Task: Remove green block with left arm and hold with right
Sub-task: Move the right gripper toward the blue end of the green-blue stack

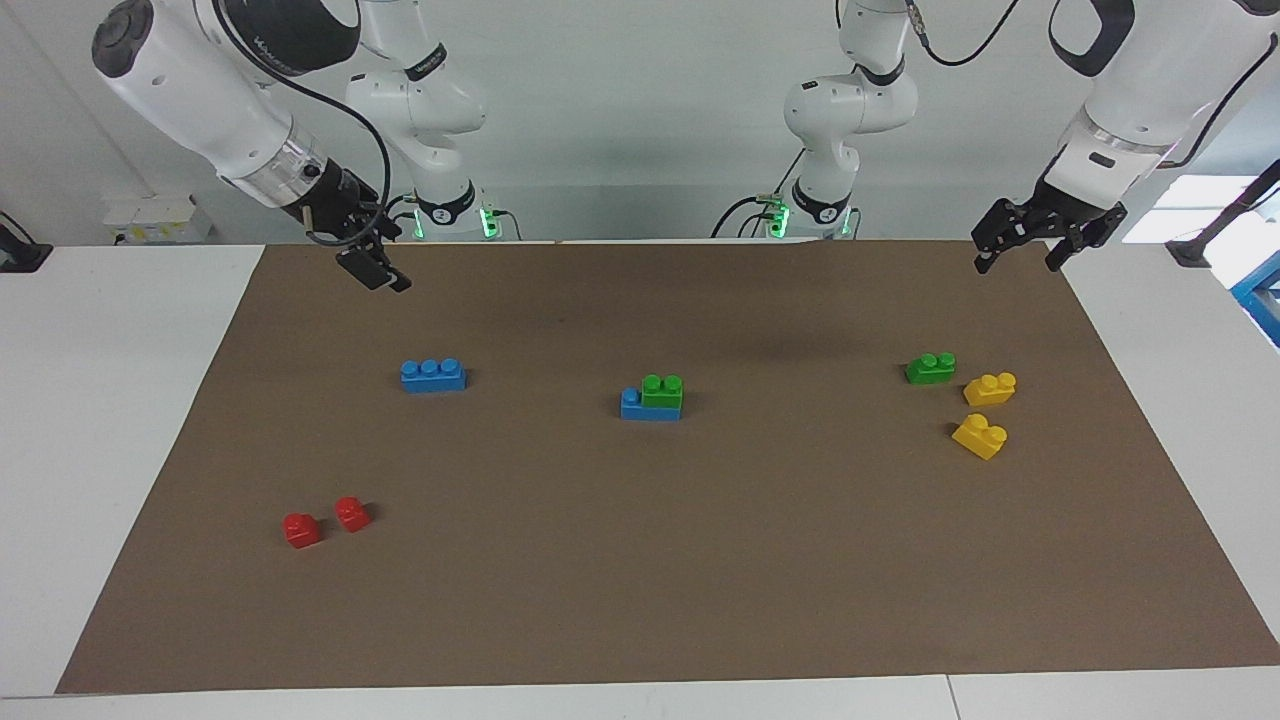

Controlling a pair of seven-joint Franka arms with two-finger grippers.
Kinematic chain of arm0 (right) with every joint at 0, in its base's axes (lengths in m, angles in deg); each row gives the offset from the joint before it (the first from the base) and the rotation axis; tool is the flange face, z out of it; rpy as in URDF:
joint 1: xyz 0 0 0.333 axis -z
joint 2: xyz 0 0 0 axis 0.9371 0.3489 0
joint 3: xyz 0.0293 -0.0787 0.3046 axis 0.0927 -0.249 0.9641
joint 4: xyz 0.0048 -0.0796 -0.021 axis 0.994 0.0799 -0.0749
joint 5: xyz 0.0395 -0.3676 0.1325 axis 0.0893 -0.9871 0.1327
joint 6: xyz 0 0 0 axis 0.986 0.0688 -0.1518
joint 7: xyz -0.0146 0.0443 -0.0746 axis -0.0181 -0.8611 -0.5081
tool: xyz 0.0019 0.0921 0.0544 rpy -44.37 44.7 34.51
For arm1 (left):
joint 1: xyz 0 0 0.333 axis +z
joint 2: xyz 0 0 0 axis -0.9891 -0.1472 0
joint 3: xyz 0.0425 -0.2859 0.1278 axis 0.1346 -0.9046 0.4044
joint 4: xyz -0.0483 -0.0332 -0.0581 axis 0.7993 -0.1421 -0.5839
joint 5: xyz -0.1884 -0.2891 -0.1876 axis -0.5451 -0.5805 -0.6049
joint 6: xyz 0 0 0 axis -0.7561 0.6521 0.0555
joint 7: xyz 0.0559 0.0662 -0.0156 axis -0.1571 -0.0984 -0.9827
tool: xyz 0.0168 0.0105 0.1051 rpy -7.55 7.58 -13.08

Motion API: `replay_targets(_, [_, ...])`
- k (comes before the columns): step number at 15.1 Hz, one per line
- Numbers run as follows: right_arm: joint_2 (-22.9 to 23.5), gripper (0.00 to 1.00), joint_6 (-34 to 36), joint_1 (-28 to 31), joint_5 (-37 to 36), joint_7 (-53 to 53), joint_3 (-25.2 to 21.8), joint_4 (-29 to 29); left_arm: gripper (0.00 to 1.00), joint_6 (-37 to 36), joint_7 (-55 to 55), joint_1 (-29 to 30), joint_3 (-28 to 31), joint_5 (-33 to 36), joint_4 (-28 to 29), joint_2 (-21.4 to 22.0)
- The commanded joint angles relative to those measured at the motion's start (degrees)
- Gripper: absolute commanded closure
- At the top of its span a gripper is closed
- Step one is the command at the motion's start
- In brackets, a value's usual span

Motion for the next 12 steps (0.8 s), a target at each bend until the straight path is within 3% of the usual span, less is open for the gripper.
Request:
replay_targets(1, [1.4, 0.00, -3.9, 0.0, 2.8, -1.6, 0.6, 2.0, 0.00, 1.2, -0.3, -0.2, 0.2, -0.3, 0.8, 0.4])
replay_targets(12, [5.7, 0.00, -15.0, -3.8, 14.0, 5.1, 0.6, 7.6, 0.00, 1.1, 0.3, -1.9, 0.2, -0.3, 0.9, 0.4])
